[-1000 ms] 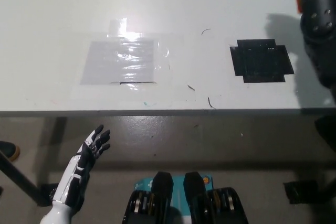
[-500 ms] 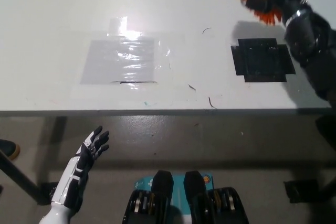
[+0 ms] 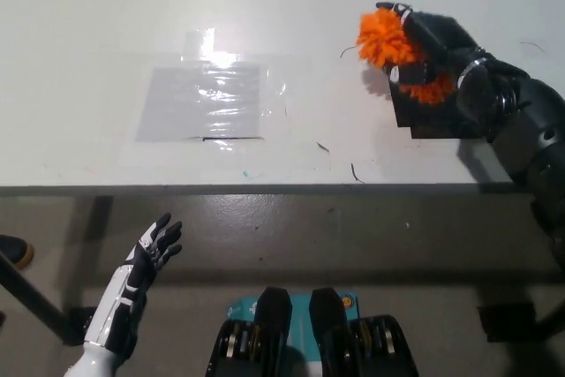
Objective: The robot uses it right hand to pick up an extended orange duster kept in the middle of the desk and presses its handle against the desk to collapse it
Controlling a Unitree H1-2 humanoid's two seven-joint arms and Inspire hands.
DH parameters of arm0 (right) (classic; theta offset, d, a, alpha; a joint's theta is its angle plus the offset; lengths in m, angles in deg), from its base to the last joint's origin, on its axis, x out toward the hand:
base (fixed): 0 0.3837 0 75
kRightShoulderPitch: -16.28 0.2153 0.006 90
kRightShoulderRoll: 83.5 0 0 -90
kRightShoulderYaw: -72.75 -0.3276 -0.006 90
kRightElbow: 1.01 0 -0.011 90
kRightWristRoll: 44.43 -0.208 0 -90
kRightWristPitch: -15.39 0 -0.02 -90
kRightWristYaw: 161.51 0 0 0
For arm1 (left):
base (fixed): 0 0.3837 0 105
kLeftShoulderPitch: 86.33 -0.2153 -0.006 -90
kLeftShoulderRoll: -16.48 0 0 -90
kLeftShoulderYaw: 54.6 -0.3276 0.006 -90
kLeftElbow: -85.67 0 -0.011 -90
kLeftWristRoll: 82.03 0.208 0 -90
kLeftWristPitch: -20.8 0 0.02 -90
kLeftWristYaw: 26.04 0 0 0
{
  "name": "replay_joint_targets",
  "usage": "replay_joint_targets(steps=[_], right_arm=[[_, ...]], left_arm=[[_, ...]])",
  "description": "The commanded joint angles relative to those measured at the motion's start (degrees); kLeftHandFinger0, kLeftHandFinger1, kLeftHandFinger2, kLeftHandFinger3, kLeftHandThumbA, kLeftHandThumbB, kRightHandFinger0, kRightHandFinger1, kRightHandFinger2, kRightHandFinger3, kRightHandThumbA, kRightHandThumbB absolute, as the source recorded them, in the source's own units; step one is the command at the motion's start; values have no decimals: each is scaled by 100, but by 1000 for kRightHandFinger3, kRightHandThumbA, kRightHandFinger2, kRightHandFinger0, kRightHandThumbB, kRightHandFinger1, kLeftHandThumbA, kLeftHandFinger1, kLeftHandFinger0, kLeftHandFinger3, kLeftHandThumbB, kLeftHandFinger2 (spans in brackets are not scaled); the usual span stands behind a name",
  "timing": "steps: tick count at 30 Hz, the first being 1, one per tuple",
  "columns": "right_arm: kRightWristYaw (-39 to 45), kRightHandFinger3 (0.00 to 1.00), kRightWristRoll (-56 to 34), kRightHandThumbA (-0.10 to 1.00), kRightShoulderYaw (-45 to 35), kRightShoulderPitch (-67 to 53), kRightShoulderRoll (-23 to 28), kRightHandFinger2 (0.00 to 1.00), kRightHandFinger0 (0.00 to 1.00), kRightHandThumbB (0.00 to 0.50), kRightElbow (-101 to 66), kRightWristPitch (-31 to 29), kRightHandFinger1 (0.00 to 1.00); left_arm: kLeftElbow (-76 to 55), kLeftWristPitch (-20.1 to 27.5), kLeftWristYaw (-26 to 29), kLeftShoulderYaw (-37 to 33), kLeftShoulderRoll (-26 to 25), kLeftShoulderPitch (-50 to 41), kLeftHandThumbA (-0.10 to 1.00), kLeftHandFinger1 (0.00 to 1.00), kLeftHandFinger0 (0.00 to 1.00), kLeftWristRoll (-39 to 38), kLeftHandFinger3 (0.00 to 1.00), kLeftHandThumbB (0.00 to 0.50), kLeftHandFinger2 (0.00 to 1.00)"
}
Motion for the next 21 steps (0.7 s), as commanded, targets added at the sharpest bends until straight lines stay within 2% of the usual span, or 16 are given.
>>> replay_joint_targets(steps=[1,4,5,7,10,12,13,14,15,16,17,18,19,20,21], right_arm=[[1518,1000,-106,796,-78,831,222,1000,1000,500,-324,532,1000],[1571,1000,-97,798,-101,817,231,1000,1000,500,-375,567,1000],[1692,1000,-198,821,-184,864,298,1000,1000,500,-584,408,1000],[1909,1000,-462,814,-426,869,412,1000,1000,489,-1056,331,1000],[2325,1000,-680,833,-707,729,666,1000,1000,453,-2389,718,1000],[2461,1000,-886,825,-965,645,832,1000,1000,449,-3511,977,1000],[2480,1000,-944,882,-1038,626,916,1000,1000,466,-3904,1002,1000],[2560,1000,-1183,858,-1208,579,1001,1000,1000,447,-4385,1057,1000],[2640,1000,-1646,784,-1495,528,1039,1000,1000,426,-4837,1137,1000],[2634,1000,-1804,797,-1656,495,1074,1000,1000,480,-5171,1304,1000],[2607,1000,-1795,1000,-1763,451,1103,1000,1000,497,-5493,1528,1000],[2431,1000,-1995,903,-2011,330,1128,1000,1000,483,-5982,1482,1000],[2394,1000,-2352,853,-2239,246,1125,1000,1000,458,-6274,1451,1000],[2259,1000,-2408,855,-2407,86,1200,1000,1000,341,-6857,1508,1000],[2150,1000,-2531,858,-2561,-48,1217,1000,1000,326,-7237,1492,1000]], left_arm=[[-156,41,-90,-23,-113,0,1000,1000,1000,124,1000,121,1000],[-156,41,-91,-22,-112,0,1000,1000,1000,126,1000,123,1000],[-136,92,-85,-13,-93,-34,1000,1000,1000,99,1000,96,1000],[-139,93,-82,-5,-85,-43,1000,1000,1000,85,1000,88,1000],[-137,85,-79,2,-85,-31,1000,1000,1000,84,1000,87,1000],[-124,84,-73,14,-80,-13,1000,1000,1000,68,1000,87,1000],[-119,93,-81,13,-82,-12,1000,1000,1000,58,1000,85,1000],[-115,103,-88,7,-88,-12,1000,1000,1000,64,1000,82,1000],[-97,129,-92,0,-81,-13,1000,1000,1000,63,1000,69,1000],[-79,134,-93,-3,-69,8,1000,1000,1000,54,1000,64,1000],[-72,133,-89,-4,-57,13,1000,1000,1000,45,1000,63,1000],[-78,153,-74,-11,-45,-36,1000,1000,1000,79,1000,64,1000],[-70,151,-64,-13,-35,-54,1000,1000,1000,92,1000,71,1000],[-80,137,-70,-14,-40,-75,1000,1000,1000,82,1000,77,1000],[-92,126,-61,-14,-33,-94,1000,1000,1000,92,1000,78,1000]])
